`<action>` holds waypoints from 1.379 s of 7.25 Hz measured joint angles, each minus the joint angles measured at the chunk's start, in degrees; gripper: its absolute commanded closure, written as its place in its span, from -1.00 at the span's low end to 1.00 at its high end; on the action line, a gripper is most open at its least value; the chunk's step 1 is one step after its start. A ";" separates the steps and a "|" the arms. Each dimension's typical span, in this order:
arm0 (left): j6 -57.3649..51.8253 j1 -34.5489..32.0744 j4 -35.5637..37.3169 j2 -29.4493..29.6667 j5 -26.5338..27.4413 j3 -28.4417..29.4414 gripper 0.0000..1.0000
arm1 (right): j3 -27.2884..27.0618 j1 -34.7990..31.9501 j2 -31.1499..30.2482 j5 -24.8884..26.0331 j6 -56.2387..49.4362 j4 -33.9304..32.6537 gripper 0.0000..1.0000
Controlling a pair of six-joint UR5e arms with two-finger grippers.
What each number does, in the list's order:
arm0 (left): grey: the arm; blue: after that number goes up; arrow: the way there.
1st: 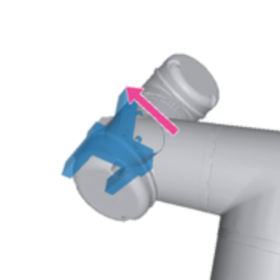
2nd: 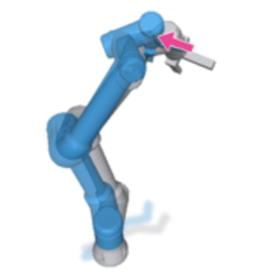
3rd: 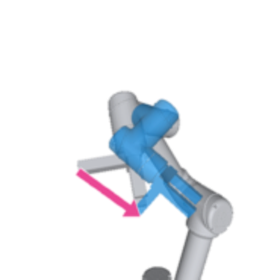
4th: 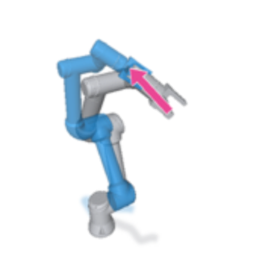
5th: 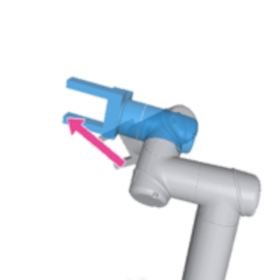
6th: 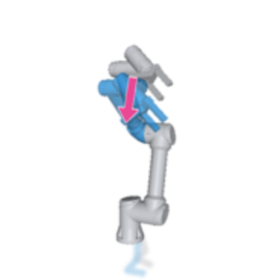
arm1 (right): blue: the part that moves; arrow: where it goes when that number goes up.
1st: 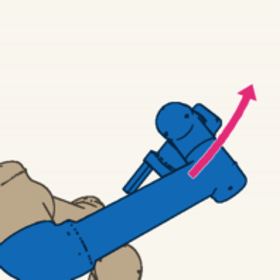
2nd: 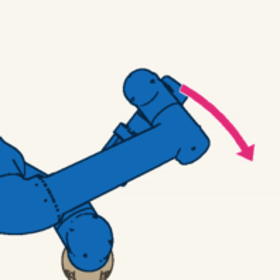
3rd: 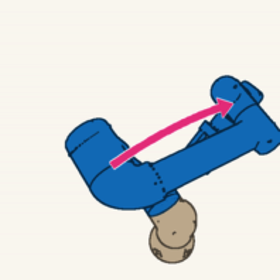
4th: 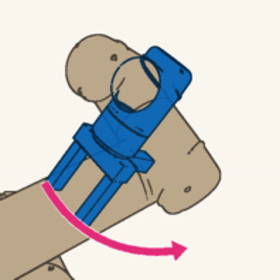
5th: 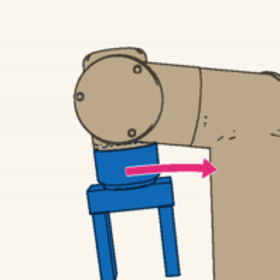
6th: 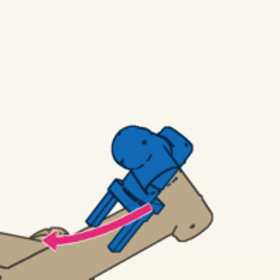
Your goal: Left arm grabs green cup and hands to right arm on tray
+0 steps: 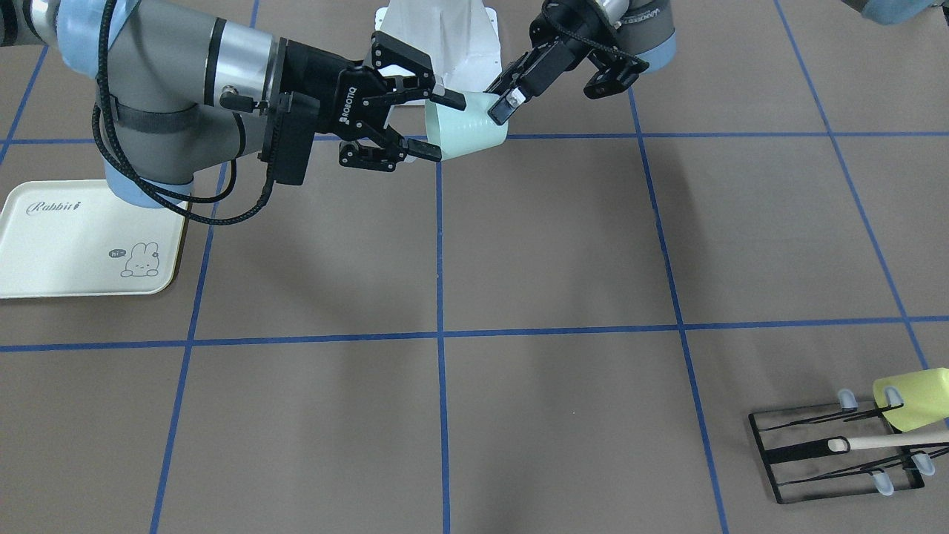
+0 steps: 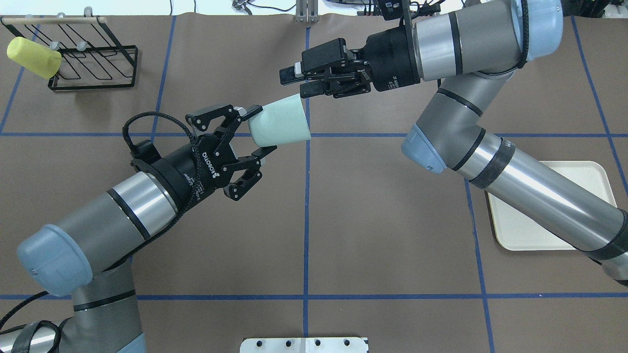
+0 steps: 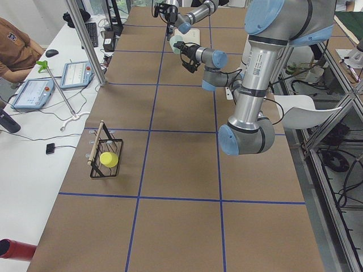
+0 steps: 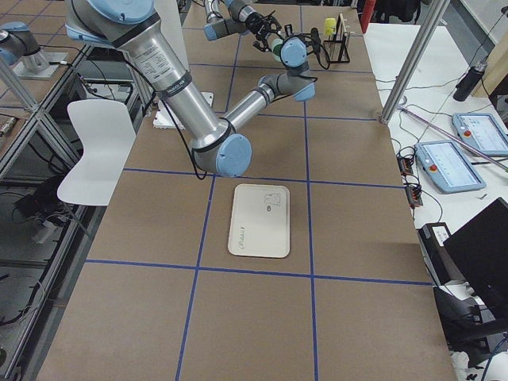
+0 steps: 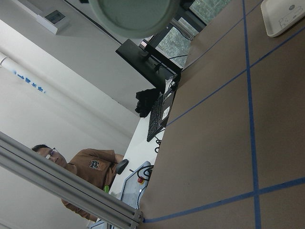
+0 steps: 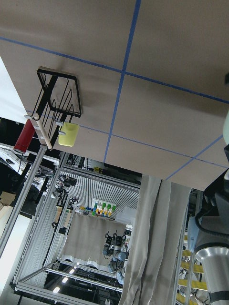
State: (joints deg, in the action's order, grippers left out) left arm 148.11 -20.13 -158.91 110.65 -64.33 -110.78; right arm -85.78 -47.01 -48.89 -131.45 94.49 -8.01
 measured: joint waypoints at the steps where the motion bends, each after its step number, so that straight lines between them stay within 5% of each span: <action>1: -0.01 0.00 0.00 0.00 0.00 0.01 0.60 | -0.14 0.00 -0.21 -0.26 0.05 0.01 -0.44; 10: -0.03 0.00 0.00 0.04 -0.02 -0.11 0.60 | -0.68 0.97 -0.41 -1.01 0.12 -0.07 -0.44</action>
State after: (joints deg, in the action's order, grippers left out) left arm 148.08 -20.13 -158.90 110.69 -64.36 -110.89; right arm -86.45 -46.05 -49.31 -132.45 94.61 -8.07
